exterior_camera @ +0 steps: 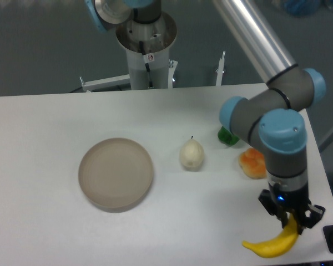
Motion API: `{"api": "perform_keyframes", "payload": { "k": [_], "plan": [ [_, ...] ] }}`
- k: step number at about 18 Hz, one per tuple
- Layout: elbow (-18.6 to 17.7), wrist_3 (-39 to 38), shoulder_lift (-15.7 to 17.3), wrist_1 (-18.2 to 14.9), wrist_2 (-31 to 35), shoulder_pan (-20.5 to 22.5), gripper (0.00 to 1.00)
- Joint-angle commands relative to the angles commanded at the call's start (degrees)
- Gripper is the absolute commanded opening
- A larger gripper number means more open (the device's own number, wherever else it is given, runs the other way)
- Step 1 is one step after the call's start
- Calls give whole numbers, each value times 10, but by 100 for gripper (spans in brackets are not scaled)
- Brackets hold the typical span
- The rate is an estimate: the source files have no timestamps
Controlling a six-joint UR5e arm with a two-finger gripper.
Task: Place bananas on a plate
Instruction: 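Carry the held yellow banana with the gripper over to the beige plate, then lower the banana onto the plate surface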
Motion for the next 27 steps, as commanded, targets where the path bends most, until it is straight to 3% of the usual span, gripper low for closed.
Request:
{"api": "perform_keyframes", "payload": {
  "k": [4,6,11,15,20,24,27],
  "plan": [
    [-67,-117,54,-31,0,-30,30],
    [-96,-179,71,-63,-1,-48,30],
    [-117,-296,92,-134,-18,-117,30],
    [-183,-316,101,-124,-15,-169,30],
    [-272,-346,101,-1,-11,-208,31],
    [-307,-326,116,13,-9,-215,31],
    [-335,-238,136,15,9,-215,31]
  ]
}}
